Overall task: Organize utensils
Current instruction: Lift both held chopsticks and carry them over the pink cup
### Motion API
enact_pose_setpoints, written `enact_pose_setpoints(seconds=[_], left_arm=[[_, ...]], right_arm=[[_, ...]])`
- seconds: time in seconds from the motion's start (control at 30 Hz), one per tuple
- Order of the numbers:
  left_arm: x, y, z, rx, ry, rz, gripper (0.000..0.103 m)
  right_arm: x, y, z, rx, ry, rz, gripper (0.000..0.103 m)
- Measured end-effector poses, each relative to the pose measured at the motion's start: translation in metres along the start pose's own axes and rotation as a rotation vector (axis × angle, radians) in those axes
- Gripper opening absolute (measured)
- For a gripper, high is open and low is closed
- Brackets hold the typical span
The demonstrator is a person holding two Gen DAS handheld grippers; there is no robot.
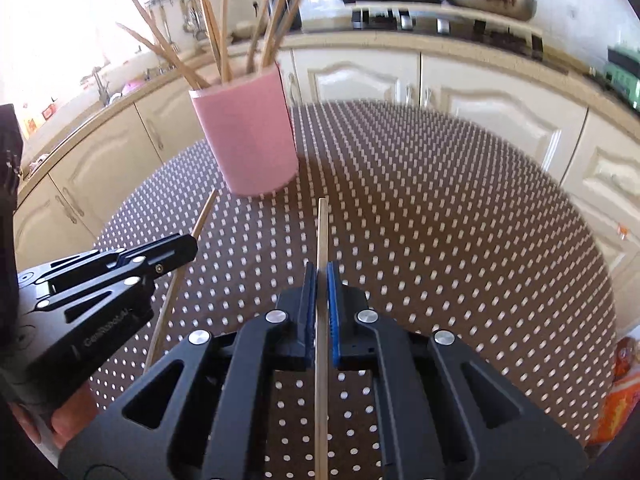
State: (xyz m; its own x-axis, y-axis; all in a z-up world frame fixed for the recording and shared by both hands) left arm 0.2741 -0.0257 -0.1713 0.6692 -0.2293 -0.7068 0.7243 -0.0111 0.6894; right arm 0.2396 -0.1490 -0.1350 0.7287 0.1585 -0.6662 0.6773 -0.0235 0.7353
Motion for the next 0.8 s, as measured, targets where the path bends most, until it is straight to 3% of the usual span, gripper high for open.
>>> enact_pose_setpoints(seconds=[0.47,0.8], left_arm=[[-0.052,0.051,0.010,0.018,0.008,0.188,0.006],[-0.083,0.077,0.001,-0.044,0.012,0.274,0.006]], right_arm=[[-0.054,0.056,0.002,0.044,0.005,0.222,0.006],[-0.075,0.077,-0.008,0.016,-0.026,0.311,0.006]])
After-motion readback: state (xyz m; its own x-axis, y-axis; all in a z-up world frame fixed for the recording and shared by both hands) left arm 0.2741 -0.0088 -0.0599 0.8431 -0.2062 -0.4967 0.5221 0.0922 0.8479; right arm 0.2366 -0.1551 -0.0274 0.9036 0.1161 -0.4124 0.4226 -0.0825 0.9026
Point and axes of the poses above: each gripper's, at about its wrist camera, not at the fingertips, and x roughly the way its jaws point, z to its right, y to its top, the point moved 7 cm from there along x, roughly the way its jaws point, and after that the axes turned 2 degrees about -y, right-handed, at the moved point
